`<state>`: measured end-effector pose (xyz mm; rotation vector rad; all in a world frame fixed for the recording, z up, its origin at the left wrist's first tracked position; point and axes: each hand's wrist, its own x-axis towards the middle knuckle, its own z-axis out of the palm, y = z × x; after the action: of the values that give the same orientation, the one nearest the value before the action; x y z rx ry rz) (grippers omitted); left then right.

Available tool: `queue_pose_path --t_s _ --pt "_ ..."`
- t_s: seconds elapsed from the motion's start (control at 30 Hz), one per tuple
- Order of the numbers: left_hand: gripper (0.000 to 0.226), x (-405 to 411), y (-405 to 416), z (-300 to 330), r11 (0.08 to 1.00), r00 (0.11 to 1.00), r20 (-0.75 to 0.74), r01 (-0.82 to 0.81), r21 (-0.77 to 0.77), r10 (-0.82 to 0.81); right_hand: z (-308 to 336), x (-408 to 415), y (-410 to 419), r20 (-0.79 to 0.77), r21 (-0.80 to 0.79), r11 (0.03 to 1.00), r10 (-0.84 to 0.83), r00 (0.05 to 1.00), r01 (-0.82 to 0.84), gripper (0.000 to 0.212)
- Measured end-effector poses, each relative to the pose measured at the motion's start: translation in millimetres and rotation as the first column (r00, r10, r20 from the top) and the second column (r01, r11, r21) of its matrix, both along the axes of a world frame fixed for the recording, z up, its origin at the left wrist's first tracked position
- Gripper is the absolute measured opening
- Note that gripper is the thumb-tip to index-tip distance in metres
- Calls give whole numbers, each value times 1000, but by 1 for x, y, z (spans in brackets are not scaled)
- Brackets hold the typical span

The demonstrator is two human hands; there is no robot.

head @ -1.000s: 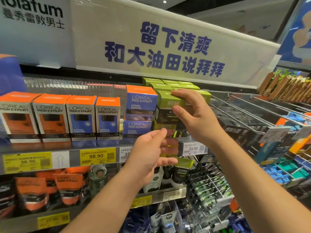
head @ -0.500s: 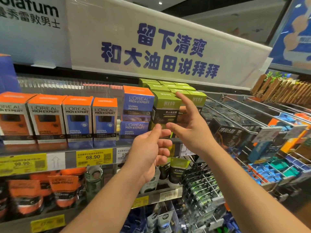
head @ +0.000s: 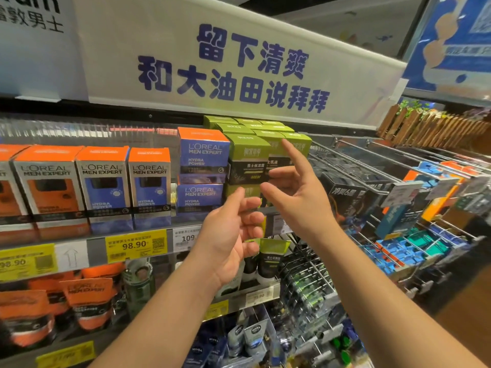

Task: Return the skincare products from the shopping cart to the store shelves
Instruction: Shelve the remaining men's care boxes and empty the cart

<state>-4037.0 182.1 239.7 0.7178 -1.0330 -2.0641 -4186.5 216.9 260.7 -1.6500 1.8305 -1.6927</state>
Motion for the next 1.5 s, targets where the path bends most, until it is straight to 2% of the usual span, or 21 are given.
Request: queue_pose_path --t_s 0.1,0.17,0.2,0.33,0.47,0.57,0.77,0.87,0.97,1.07,1.23,1.3,1.37,1.43,1.5 --pt "42 -6 6 -13 996 997 -16 70 -57 -71 -17 -1 32 51 -67 995 -76 996 79 64" --pt "43 -11 11 -21 987 991 -1 131 -97 -132 -34 -3 48 74 -51 993 -101 992 105 54" --pt "44 -28 24 -28 970 974 25 226 -85 -225 -47 -13 70 111 -16 985 -169 979 172 51" --pt "46 -44 36 -44 942 944 25 330 -62 -329 -68 -12 106 193 18 978 -208 959 208 39" --pt "60 -87 78 -72 816 810 99 578 28 -578 -105 -33 176 229 126 923 -384 894 364 34" --pt "61 -116 120 -94 722 707 150 686 93 -691 -131 -41 237 248 222 853 -518 819 472 32" --pt "71 -166 212 -143 569 500 314 800 188 -807 -196 -52 353 329 389 707 -706 628 591 34" --pt "60 -186 254 -171 533 425 386 813 234 -819 -237 -56 403 362 481 629 -777 515 611 34" --pt "53 -203 289 -201 498 355 425 816 294 -833 -286 -64 444 383 582 571 -820 425 579 29" --pt "49 -218 316 -231 499 306 468 782 374 -829 -343 -75 475 424 664 547 -837 345 510 34" --pt "52 -234 347 -277 485 249 462 712 508 -851 -440 -93 506 455 813 511 -857 245 279 49" --pt "57 -240 355 -296 484 232 467 687 542 -853 -484 -98 515 430 868 472 -869 243 152 56" --pt "50 -247 360 -315 486 224 472 672 558 -853 -527 -102 521 384 904 418 -884 265 84 64" --pt "40 -255 364 -332 515 219 511 648 560 -831 -569 -105 525 271 952 305 -890 367 39 78" --pt "38 -262 366 -351 544 199 564 634 550 -802 -601 -105 526 210 970 243 -883 420 26 81"
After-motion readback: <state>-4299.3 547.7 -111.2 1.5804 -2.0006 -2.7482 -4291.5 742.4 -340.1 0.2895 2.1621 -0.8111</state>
